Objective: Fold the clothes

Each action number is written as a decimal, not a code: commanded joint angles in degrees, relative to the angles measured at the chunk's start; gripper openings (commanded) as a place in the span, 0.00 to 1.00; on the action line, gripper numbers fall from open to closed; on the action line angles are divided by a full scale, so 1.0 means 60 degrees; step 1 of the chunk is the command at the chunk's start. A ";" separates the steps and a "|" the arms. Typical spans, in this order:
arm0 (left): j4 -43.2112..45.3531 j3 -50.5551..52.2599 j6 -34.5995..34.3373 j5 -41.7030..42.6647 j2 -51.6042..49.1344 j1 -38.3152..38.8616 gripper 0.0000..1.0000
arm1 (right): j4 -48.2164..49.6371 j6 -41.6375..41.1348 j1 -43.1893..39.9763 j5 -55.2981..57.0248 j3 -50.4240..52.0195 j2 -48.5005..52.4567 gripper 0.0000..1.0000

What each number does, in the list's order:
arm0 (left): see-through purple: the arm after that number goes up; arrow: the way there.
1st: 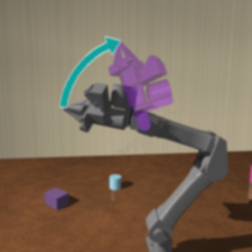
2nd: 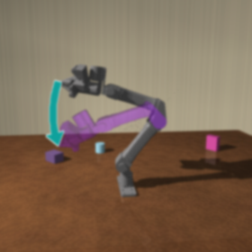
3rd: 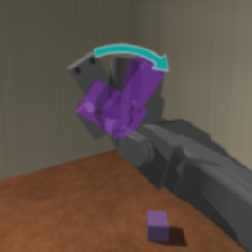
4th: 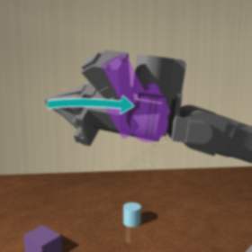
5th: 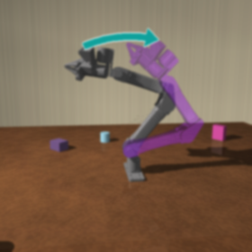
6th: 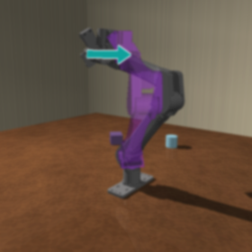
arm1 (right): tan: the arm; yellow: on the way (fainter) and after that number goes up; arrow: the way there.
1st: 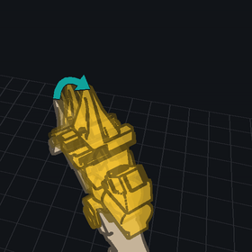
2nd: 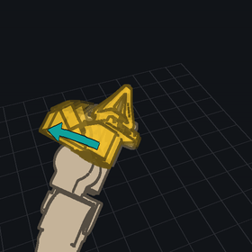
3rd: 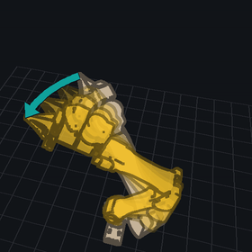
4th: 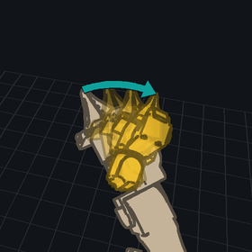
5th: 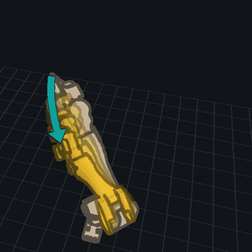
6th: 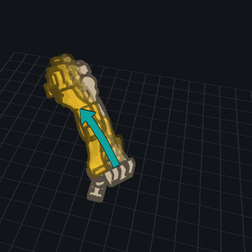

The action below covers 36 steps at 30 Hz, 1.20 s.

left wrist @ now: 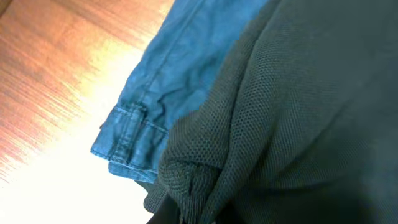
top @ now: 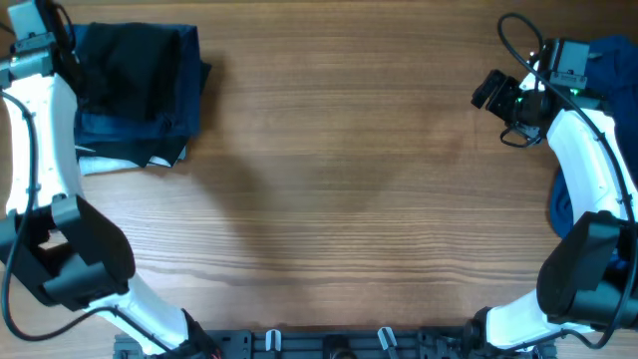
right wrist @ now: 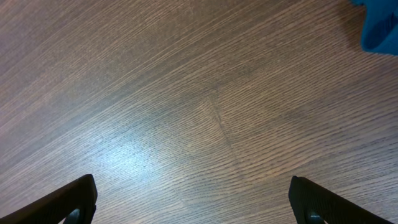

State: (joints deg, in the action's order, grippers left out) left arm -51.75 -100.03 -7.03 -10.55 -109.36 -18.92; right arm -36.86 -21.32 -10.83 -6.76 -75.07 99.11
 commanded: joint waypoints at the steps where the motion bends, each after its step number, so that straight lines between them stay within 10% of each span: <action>1: 0.0142 -0.0058 -0.0193 -0.0142 -0.0328 -0.0466 0.04 | -0.0004 0.0029 -0.0011 0.0200 -0.0058 0.0007 0.99; 5: 0.0295 -0.0058 -0.0193 -0.0022 -0.0565 -0.0765 0.16 | -0.0004 0.0029 -0.0011 0.0200 -0.0058 0.0007 0.99; 7: 0.0372 -0.0062 -0.0193 0.0280 -0.0572 -0.0871 0.73 | -0.0004 0.0025 -0.0011 0.0200 -0.0058 0.0007 1.00; 10: 0.0841 -0.0106 -0.0193 0.0441 -0.0477 -0.0896 1.00 | -0.0004 0.0029 -0.0011 0.0200 -0.0058 0.0007 0.99; 18: 0.0827 -0.0448 -0.0193 0.2565 0.0801 -0.0892 0.92 | -0.0004 0.0029 -0.0011 0.0200 -0.0058 0.0007 0.99; 19: 0.0670 -0.0448 -0.0193 0.3151 0.0889 -0.0892 0.66 | -0.0004 0.0029 -0.0011 0.0200 -0.0058 0.0007 1.00; 20: 0.0164 -0.0426 -0.0189 0.4277 0.0827 -0.0892 0.04 | -0.0004 0.0029 -0.0011 0.0200 -0.0058 0.0007 0.99; 36: 0.1483 0.1920 0.0612 0.7391 -0.1286 -0.0321 0.04 | -0.0004 0.0029 -0.0011 0.0200 -0.0058 0.0007 0.99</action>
State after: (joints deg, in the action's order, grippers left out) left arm -45.98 -92.36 -5.23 28.93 -112.95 -22.06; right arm -36.86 -21.32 -10.83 -6.76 -75.07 99.11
